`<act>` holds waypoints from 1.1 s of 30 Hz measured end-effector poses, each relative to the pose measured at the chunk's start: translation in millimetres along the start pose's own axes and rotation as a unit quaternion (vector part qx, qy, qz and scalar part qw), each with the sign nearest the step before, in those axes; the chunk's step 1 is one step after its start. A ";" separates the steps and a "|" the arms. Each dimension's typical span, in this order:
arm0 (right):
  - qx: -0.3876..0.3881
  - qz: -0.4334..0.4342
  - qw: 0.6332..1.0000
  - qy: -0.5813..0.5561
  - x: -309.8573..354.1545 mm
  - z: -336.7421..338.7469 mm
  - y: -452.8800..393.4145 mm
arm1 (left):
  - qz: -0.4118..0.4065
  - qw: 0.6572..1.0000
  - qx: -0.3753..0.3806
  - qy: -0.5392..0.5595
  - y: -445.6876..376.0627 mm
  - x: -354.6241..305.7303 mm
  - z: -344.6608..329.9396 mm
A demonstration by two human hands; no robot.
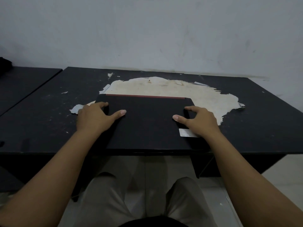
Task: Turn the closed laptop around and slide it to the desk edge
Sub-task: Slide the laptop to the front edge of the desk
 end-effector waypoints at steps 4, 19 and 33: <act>0.040 0.026 0.997 -0.064 -15.5 20.1 33.3 | -0.020 0.993 0.103 0.063 26.2 19.2 23.9; 0.062 0.099 0.988 -0.097 -53.3 21.3 80.0 | -0.094 0.986 0.053 0.128 77.8 52.8 40.6; 0.034 0.093 0.981 -0.170 -52.8 20.4 81.5 | -0.114 0.983 0.043 0.135 87.2 53.9 40.5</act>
Point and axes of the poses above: each hand's wrist, its own y-axis away from the middle knuckle, its own z-axis out of the back of the hand, x = y × z, the point moved 3 cm from there along -y, towards the middle knuckle, and after that the axes turned 14 degrees about -x, right-handed, at the moved point
